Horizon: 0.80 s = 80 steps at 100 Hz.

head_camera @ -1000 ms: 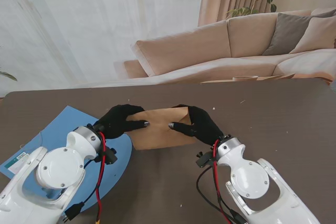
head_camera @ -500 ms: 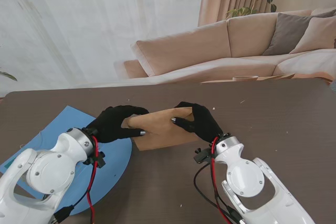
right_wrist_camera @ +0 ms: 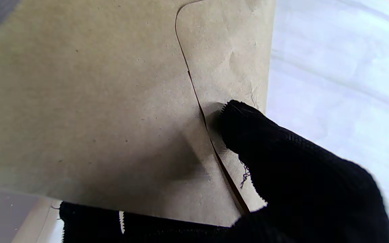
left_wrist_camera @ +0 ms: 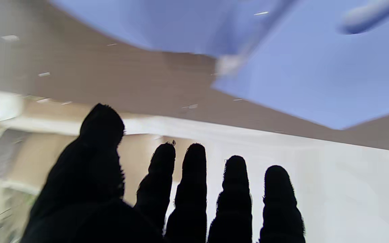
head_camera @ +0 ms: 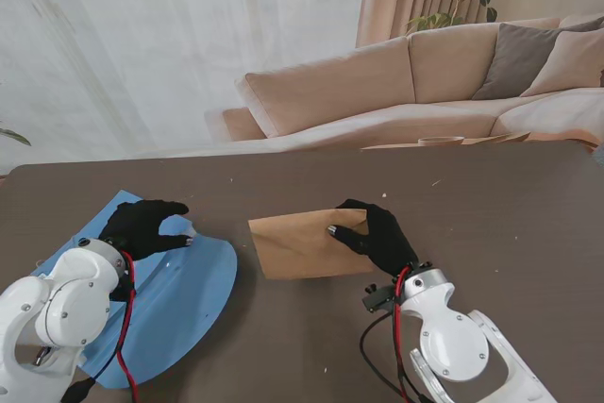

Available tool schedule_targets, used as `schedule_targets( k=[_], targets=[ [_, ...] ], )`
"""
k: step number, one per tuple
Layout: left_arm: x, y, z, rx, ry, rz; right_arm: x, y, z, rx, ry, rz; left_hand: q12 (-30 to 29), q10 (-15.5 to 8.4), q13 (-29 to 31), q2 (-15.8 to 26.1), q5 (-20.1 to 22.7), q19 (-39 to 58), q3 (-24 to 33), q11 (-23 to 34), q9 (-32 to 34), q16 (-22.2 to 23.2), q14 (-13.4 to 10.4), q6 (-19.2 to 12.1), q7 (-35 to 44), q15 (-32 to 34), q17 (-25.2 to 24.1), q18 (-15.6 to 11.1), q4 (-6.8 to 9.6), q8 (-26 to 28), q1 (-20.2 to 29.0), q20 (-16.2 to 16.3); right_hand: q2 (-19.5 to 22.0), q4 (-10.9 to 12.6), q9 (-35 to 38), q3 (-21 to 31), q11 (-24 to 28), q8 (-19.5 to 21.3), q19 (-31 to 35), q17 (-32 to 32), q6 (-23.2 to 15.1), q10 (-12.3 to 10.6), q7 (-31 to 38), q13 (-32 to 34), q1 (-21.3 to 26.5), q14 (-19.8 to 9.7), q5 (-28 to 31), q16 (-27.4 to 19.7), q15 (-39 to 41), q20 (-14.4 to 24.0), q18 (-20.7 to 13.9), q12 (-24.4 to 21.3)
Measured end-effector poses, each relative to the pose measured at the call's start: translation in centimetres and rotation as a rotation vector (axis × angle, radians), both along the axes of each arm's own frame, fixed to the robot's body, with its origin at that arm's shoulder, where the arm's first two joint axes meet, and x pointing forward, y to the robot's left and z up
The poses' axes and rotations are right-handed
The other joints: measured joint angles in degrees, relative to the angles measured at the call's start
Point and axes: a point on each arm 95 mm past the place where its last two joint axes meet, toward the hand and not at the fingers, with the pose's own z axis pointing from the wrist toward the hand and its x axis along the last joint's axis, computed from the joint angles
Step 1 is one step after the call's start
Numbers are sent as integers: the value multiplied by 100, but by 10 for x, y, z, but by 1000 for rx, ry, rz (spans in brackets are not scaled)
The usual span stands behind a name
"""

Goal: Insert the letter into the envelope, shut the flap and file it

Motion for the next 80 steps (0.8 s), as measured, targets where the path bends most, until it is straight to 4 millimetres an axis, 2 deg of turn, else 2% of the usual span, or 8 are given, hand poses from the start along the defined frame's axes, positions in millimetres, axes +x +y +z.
schedule_targets(
  k=[10,16,29,41,52,60,72,80],
  targets=[
    [1,21,-18,121,13,90,-4,-3,-4,5,3,-9,74,0,0,141,4,151,-302,14,0,35,1,22,0,60,-3,-2,0,24,100,59,0,0,0,0,0,0,0,-1,1,2,0,0,0,0,0,0,0,0,1,0],
    [0,31,-29,125,37,153,-6,-4,-6,9,3,-14,154,0,0,215,59,292,-538,107,1,64,1,22,2,181,-9,-15,0,53,250,55,0,0,0,0,0,0,0,-3,1,3,0,0,0,0,0,0,0,0,1,0],
    [-3,49,-48,139,95,256,-10,-5,-10,19,7,-23,430,0,0,281,73,508,-720,364,55,176,1,72,6,358,-44,-23,4,108,260,55,0,0,0,0,0,1,1,-7,2,3,0,0,0,0,0,0,0,0,1,0],
    [-7,59,-58,163,140,287,-14,-5,-12,23,10,-28,741,0,0,514,364,646,-893,641,56,325,-5,72,146,559,-80,-97,5,232,260,50,0,0,0,0,0,1,1,-13,3,4,0,0,0,1,1,0,0,0,1,1],
    [-13,65,-65,148,206,318,-17,-5,-13,25,7,-30,1015,-66,-188,519,417,707,-962,777,-130,390,-156,72,182,613,-197,-232,71,342,261,-21,0,0,0,0,-4,1,1,-39,3,6,0,0,0,1,1,0,0,0,1,1],
    [-15,67,-69,135,221,331,-18,-4,-12,29,4,-29,1155,-161,-542,521,413,710,-966,816,-600,406,-310,72,182,605,-339,-376,71,355,267,-86,0,0,0,0,-5,1,1,-65,3,6,0,0,0,1,1,0,0,0,1,1],
    [-18,69,-77,132,225,339,-19,-3,-11,32,-2,-25,1249,-306,-972,520,-173,433,-976,812,-1260,411,-533,73,32,402,-515,-593,126,349,329,-156,0,-1,0,0,-6,2,1,-70,3,7,0,0,0,1,1,0,0,0,1,1],
    [-20,69,-81,141,222,341,-20,-2,-11,33,-6,-23,1301,-361,-989,521,-465,180,-976,709,-1432,449,-618,74,-221,157,-558,-669,127,228,329,-157,0,-1,0,0,-6,2,1,-71,3,7,0,0,0,2,1,0,0,0,1,1]
  ],
)
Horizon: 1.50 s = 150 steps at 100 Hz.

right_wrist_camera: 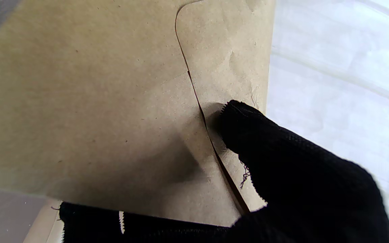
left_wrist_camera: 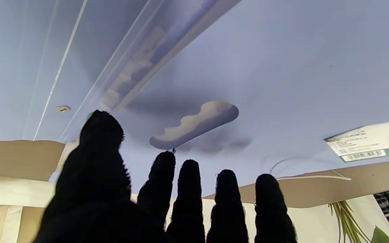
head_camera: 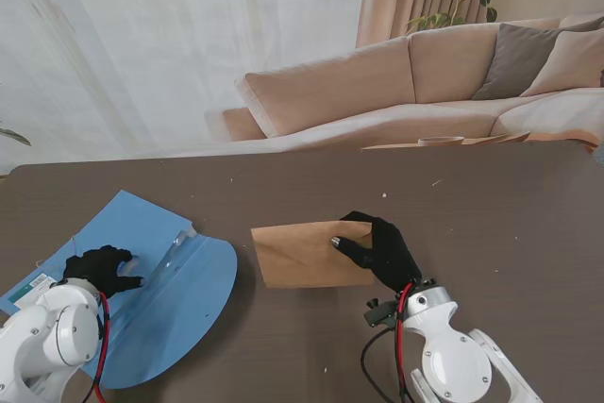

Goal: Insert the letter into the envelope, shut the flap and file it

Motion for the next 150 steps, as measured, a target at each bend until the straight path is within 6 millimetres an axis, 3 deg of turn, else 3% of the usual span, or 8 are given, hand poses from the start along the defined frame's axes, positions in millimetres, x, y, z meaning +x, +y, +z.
schedule_targets(
  k=[33,47,62,94,107,119,134,150],
  targets=[
    [-5,-2,-14,29,41,17,-2,1,0,8,-3,-1,245,-319,-262,-249,101,-997,276,-1533,-319,228,-321,192,363,-1080,-53,-300,1,365,-14,230,0,0,0,0,0,2,0,-29,0,1,0,0,0,0,1,0,0,0,0,0],
    [-6,-3,-17,36,31,17,-3,2,0,9,-4,-1,446,-473,-264,-572,-241,-1383,882,-1960,-415,-23,-385,344,1288,-1204,-65,-370,1,1514,-359,446,0,0,0,0,0,2,0,-57,0,6,0,0,1,15,1,0,1,0,0,0],
    [-7,-5,-20,55,39,13,-3,2,0,10,-3,0,-69,-538,-264,-896,-1199,-1553,1654,-2030,-420,-454,-405,487,2399,-1244,-66,-438,-60,2989,-1017,520,0,-2,0,0,0,4,1,-64,13,46,0,0,53,59,1,0,2,0,2,0],
    [-8,-10,-26,123,38,6,-3,3,0,13,0,-1,-300,-591,-264,-1098,-1411,-1604,2327,-2093,-420,-658,-457,382,2962,-1278,-66,-491,-158,5543,-1001,531,0,-2,0,0,0,4,2,-76,14,46,0,0,53,61,1,0,12,0,3,0],
    [-8,-12,-25,138,-8,4,-3,3,0,13,0,-1,257,-592,-264,-1102,-1411,-1540,2331,-2093,-420,-334,-457,385,3336,-1250,-66,-491,-130,5602,-701,659,0,-2,0,0,0,4,2,-80,14,46,0,0,53,61,1,0,12,0,3,0],
    [-11,-13,-25,128,-21,5,-3,3,0,13,1,-2,597,-520,-264,-1031,-1448,-1466,2251,-2044,-423,-7,-457,479,3382,-1220,-66,-491,-130,4799,-357,668,0,-2,0,0,0,7,2,-116,14,46,0,0,53,62,1,0,12,0,2,0],
    [-16,-13,-19,109,-50,3,-3,3,1,11,-1,-3,453,-309,-253,-1034,-924,-1300,1562,-1076,-296,442,-394,670,3231,-1075,48,-418,-130,3919,298,741,0,-2,0,0,0,10,2,-116,14,46,0,0,53,62,1,0,12,0,3,0],
    [-18,-13,-9,59,-82,1,-3,4,4,5,-10,1,173,-128,107,-1037,-597,-794,1375,-77,-28,618,-117,780,3229,-617,339,-198,-130,3738,429,883,0,-2,0,0,0,10,3,-116,14,46,0,0,53,64,1,0,12,0,3,-7]
  ],
)
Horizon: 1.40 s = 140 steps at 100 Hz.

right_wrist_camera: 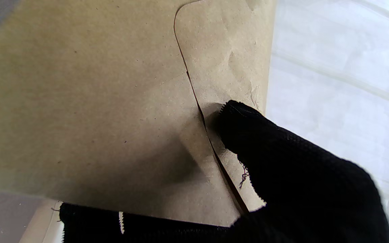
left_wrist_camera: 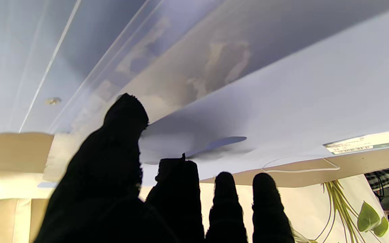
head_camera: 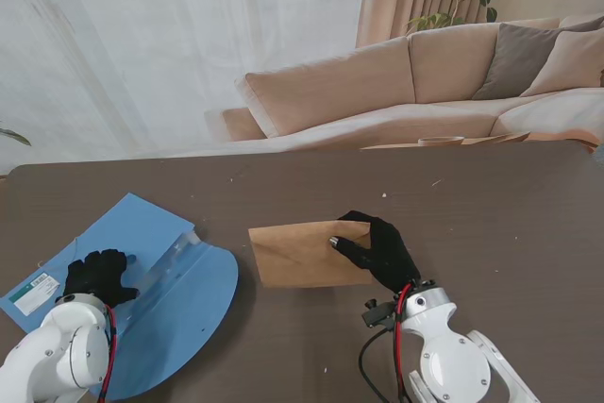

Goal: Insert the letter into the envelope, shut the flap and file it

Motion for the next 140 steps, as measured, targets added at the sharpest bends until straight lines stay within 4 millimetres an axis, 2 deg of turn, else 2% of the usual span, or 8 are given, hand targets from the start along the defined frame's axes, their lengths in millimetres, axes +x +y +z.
schedule_targets(
  k=[13,24,30,40,57,88,102,140],
  targets=[
    [-1,-3,11,-22,-20,-22,2,3,4,-6,-13,9,-159,288,460,0,105,1072,-54,259,457,43,344,55,0,758,227,271,0,-73,49,-18,0,0,0,0,0,0,0,0,0,0,0,0,0,0,0,0,0,0,0,-5],
    [-1,-5,19,-29,-29,-36,6,9,9,-7,-26,23,-241,568,1060,0,151,2359,-225,350,1026,-2,608,54,0,1593,523,505,0,-78,140,-303,0,0,0,0,0,0,1,0,0,0,0,0,0,0,0,0,0,0,0,-9],
    [0,-5,23,-32,-33,-40,9,12,12,-9,-37,32,254,643,1403,0,179,3078,-295,403,1521,-43,723,-11,0,2044,775,648,0,-74,144,-506,0,0,0,0,-1,0,2,0,0,0,0,0,0,0,0,0,0,0,0,-13],
    [0,-7,28,-37,-24,-46,14,18,17,-11,-51,47,735,666,1925,0,180,3979,-438,438,2293,-64,863,-75,2,2607,1217,812,0,-19,199,-596,0,0,0,0,-3,0,21,74,0,0,0,0,0,0,0,0,1,0,0,-38],
    [1,-10,35,-52,-28,-51,25,27,22,-18,-45,67,950,599,2793,0,180,5093,-550,856,3131,-65,922,-90,56,3440,1938,1020,0,71,219,-598,-12,0,111,0,-69,-18,205,322,8,-2,-29,74,0,3,57,0,58,7,2,-140],
    [6,-20,50,-114,17,-54,44,50,24,-26,-20,119,1035,525,3538,0,213,6109,-966,1786,3537,54,778,-72,535,4171,3123,1174,0,74,207,-604,-80,0,276,9,-150,-221,403,685,110,-9,-43,354,0,58,143,0,182,15,71,-307],
    [8,-24,54,-134,15,-52,49,57,19,-34,-9,143,791,486,3897,0,249,6473,-1192,2157,3703,56,708,-23,750,4374,3621,1249,0,78,205,-660,-91,0,303,24,-158,-298,468,844,117,-11,-45,463,0,60,145,0,205,15,75,-318],
    [5,-48,58,-306,21,-47,56,62,14,-71,116,121,449,492,4284,0,264,6599,-1294,2245,3864,56,773,118,831,4536,3863,1477,-3,78,204,-877,-146,0,661,239,-171,-512,683,1474,412,-19,-47,1007,0,63,149,0,342,-5,88,-425]
  ],
)
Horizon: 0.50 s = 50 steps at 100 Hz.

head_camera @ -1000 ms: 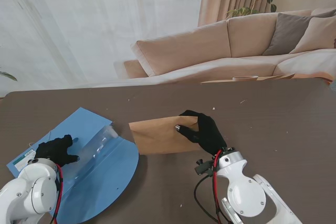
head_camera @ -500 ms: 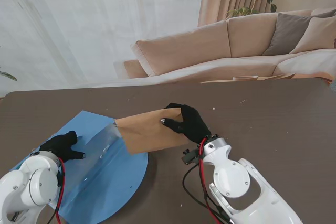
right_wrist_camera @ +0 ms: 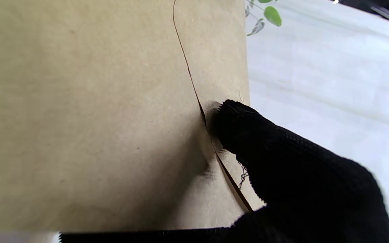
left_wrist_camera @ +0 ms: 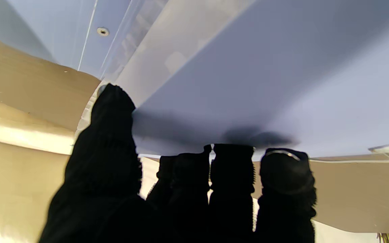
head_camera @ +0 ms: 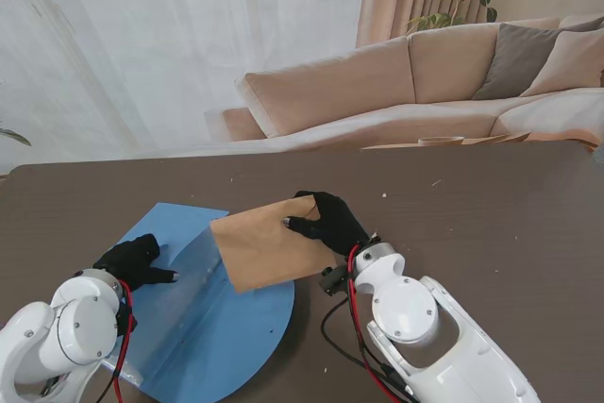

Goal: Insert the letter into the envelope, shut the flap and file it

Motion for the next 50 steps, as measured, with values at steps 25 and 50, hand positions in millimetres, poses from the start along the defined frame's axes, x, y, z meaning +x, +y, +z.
schedule_targets(
  k=[25,50],
  targets=[
    [-1,-12,-1,-117,-47,37,6,4,4,26,148,-14,-76,5,23,0,-69,2,-26,0,1,-4,114,39,65,8,-5,167,-2,-5,10,-82,-180,0,69,210,19,-131,67,377,203,6,65,319,0,0,67,-10,60,-183,59,-57],
    [-1,-23,-1,-180,-74,64,11,9,-6,-33,207,17,-85,35,24,61,-167,46,-128,0,1,-59,162,105,142,8,-46,275,-10,-13,78,-84,-265,0,243,337,23,-142,68,549,321,6,131,484,0,0,67,-16,61,-276,121,-111]
  ],
)
